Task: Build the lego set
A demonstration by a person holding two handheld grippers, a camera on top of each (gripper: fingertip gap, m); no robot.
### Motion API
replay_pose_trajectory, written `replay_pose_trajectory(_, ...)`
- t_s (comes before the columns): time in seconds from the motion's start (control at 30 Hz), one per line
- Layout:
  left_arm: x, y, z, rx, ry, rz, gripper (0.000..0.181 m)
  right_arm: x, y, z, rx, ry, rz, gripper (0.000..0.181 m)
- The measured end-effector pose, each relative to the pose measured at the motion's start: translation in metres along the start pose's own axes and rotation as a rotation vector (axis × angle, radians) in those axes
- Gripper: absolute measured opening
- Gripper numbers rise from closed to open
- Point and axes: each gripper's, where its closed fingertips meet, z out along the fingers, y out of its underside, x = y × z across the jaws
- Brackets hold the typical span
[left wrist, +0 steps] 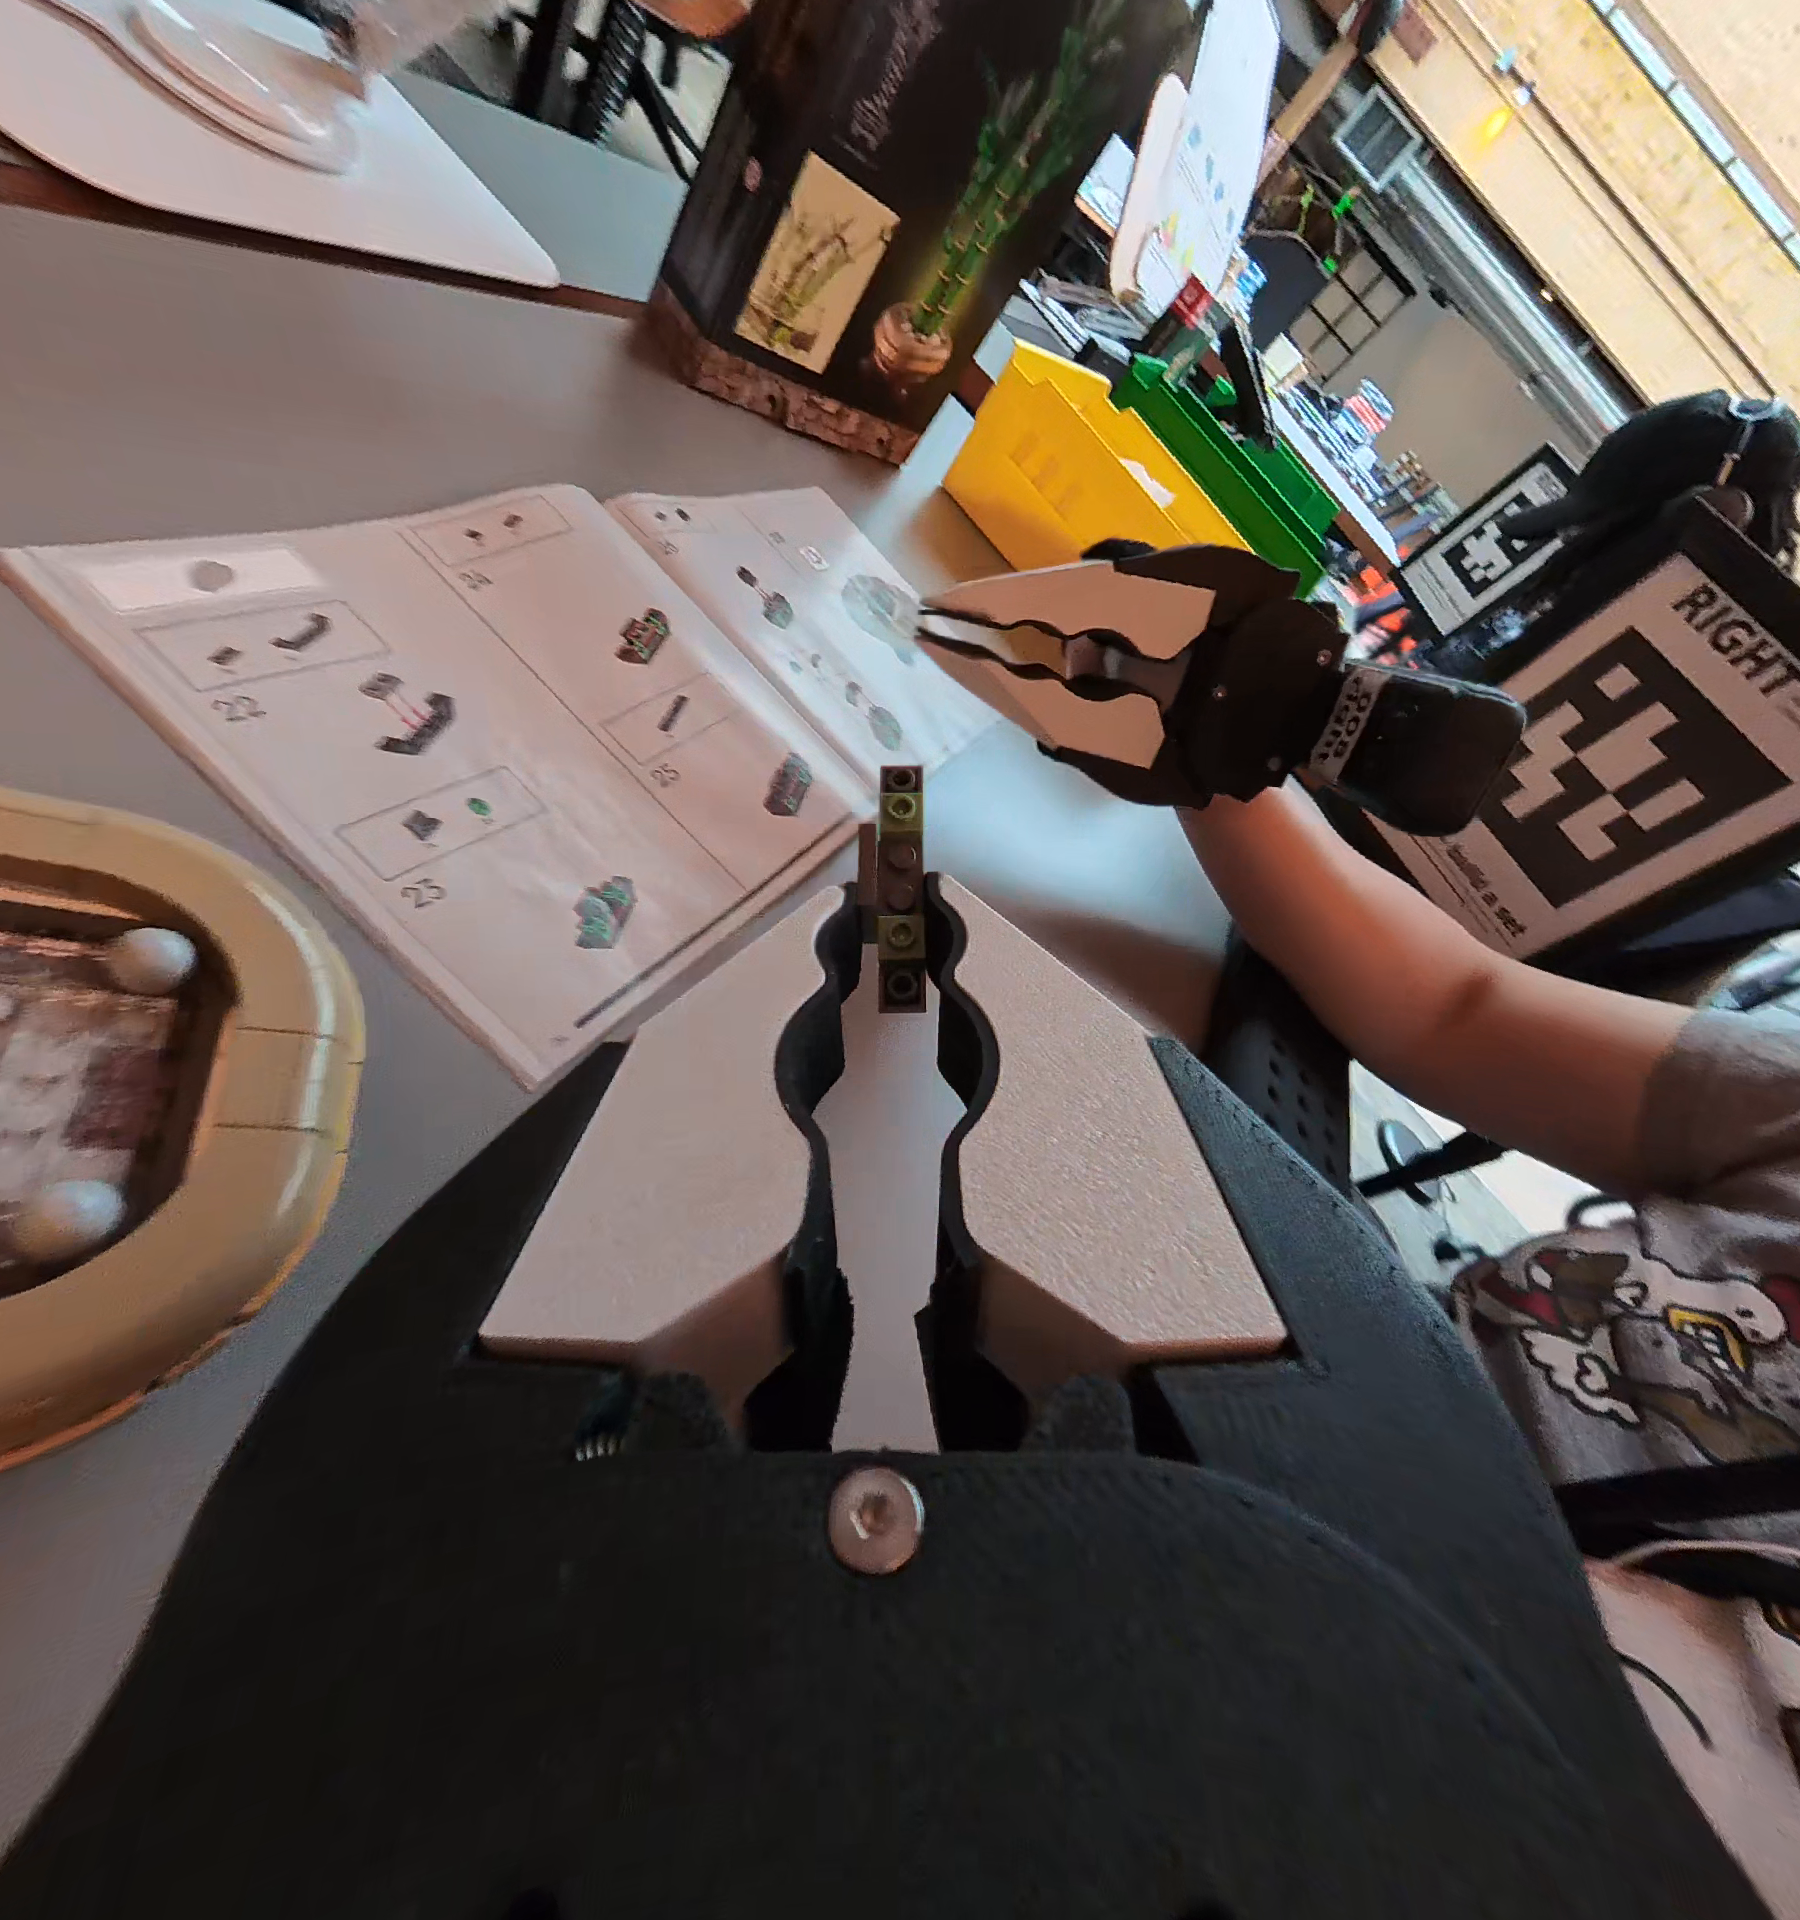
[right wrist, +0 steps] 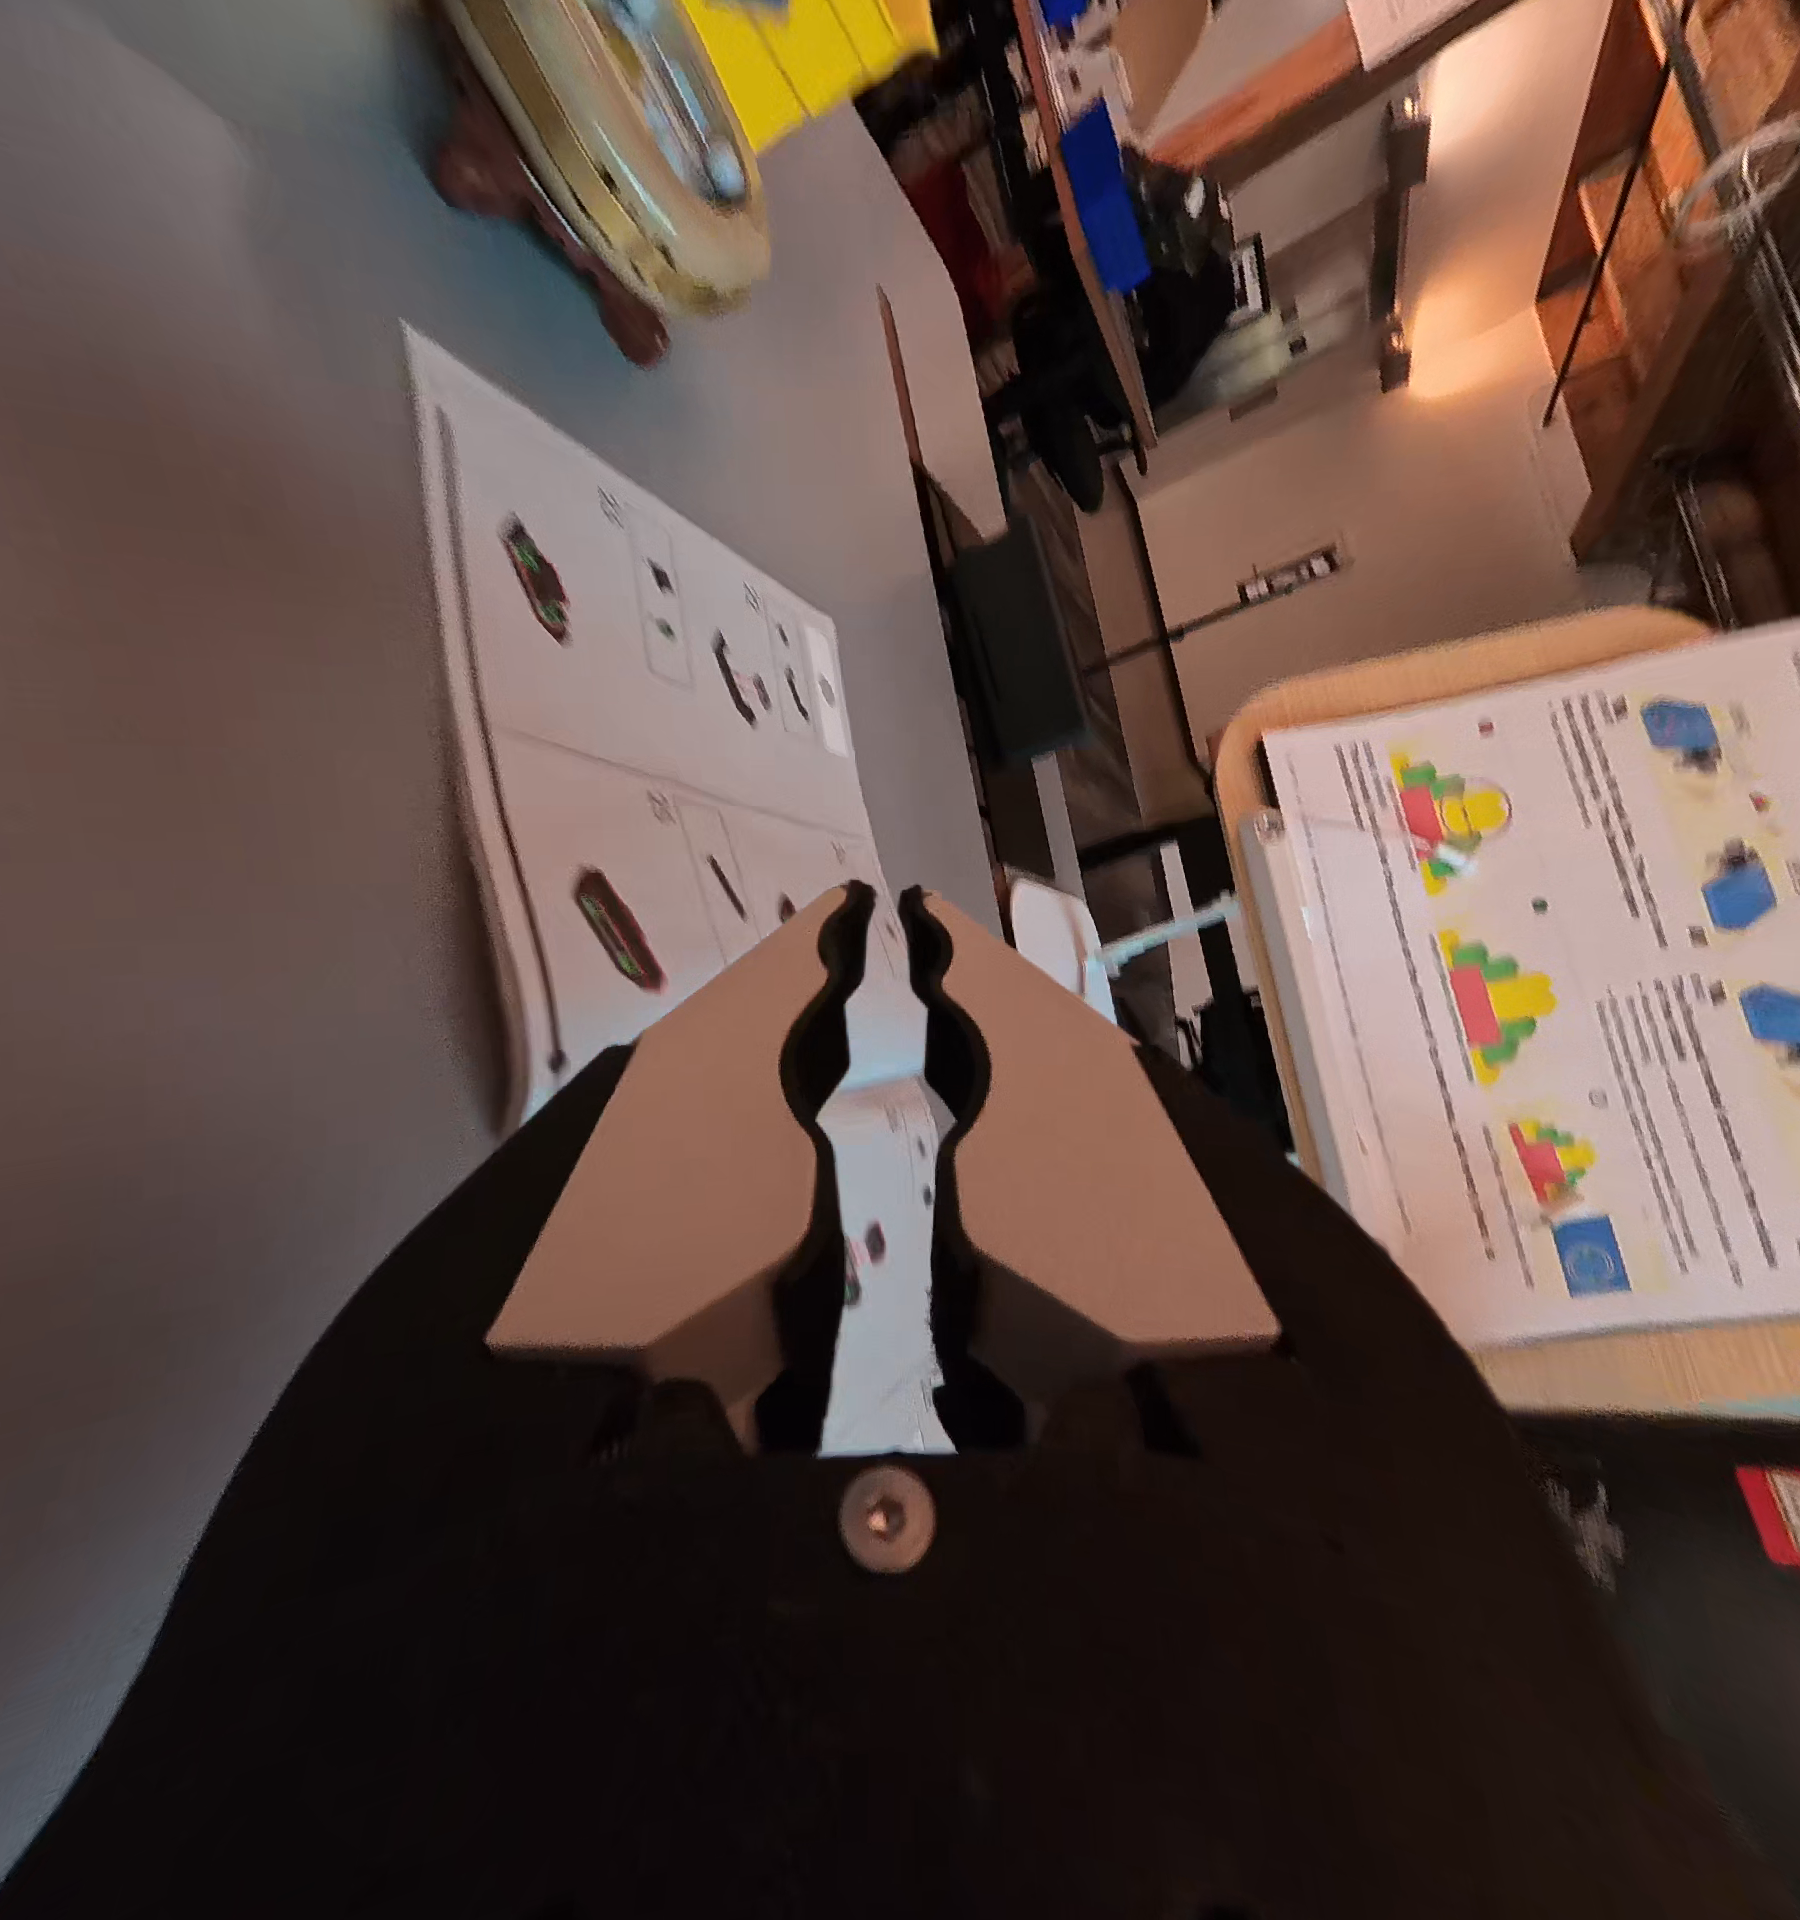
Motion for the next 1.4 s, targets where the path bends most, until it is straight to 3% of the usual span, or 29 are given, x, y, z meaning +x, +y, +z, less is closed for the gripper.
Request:
replay_pose_trajectory(0.2, 0.014, 0.020, 0.022, -0.109, 0.058, -0.029, 0.010, -0.032, -0.058, 0.005, 0.103, -0.050, -0.122, 0.017)
replay_pose_trajectory(0.33, 0.017, 0.033, 0.031, -0.174, 0.055, -0.012, 0.010, -0.044, -0.080, 0.009, 0.129, -0.071, -0.118, 0.029)
replay_pose_trajectory(0.57, 0.027, 0.047, 0.037, -0.253, 0.085, 0.011, 0.010, -0.050, -0.098, 0.008, 0.174, -0.077, -0.109, 0.030)
replay_pose_trajectory(0.67, 0.029, 0.048, 0.040, -0.256, 0.097, 0.012, 0.010, -0.058, -0.097, 0.006, 0.167, -0.117, -0.128, 0.014)
replay_pose_trajectory(0.83, 0.031, 0.051, 0.041, -0.270, 0.117, 0.002, 0.011, -0.057, -0.095, 0.005, 0.158, -0.105, -0.152, 0.013)
replay_pose_trajectory(0.93, 0.026, 0.057, 0.034, -0.305, 0.099, 0.006, 0.031, -0.051, -0.094, 0.004, 0.157, -0.083, -0.144, 0.013)
replay_pose_trajectory(1.07, 0.027, 0.047, 0.023, -0.260, 0.113, 0.008, 0.033, -0.047, -0.085, 0.004, 0.135, -0.074, -0.146, 0.013)
replay_pose_trajectory(1.17, 0.015, 0.033, 0.012, -0.179, 0.067, -0.007, 0.032, -0.035, -0.069, 0.006, 0.090, -0.034, -0.146, 0.013)
replay_pose_trajectory(1.4, 0.000, -0.025, -0.016, 0.158, -0.003, 0.009, 0.017, 0.005, -0.014, 0.005, -0.030, 0.081, -0.071, 0.013)
